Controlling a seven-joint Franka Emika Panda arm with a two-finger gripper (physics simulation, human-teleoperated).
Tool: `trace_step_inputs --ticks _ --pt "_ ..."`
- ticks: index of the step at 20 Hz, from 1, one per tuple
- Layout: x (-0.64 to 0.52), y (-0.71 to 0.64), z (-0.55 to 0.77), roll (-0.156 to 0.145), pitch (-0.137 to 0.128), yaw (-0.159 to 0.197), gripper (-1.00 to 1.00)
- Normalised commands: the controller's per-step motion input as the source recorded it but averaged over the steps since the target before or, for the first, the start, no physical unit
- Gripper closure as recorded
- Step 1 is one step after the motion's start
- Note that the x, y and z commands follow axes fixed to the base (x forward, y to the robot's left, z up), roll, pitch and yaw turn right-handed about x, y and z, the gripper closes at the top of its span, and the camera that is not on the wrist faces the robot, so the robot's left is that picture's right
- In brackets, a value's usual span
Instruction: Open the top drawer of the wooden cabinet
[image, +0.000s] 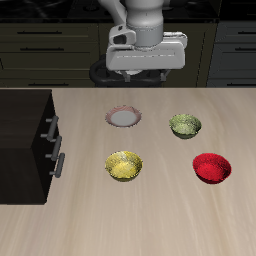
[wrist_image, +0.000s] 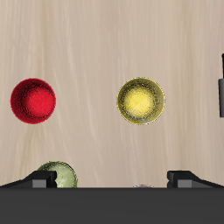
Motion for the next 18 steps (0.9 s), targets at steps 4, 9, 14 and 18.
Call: trace_step_inputs --ticks 4,9,14,18 --pt "0.15 0.05 -0.01 -0.003 -0.004 0.025 -1.00" --pt "0.14 -0.01 0.06 -0.004 -0.015 0.007 -1.00" --pt "0.22 0.03 -0.01 0.007 -0.001 -0.002 -1.00" --pt "0.16 0.01 -0.10 -0.014 0.002 0.047 -1.00"
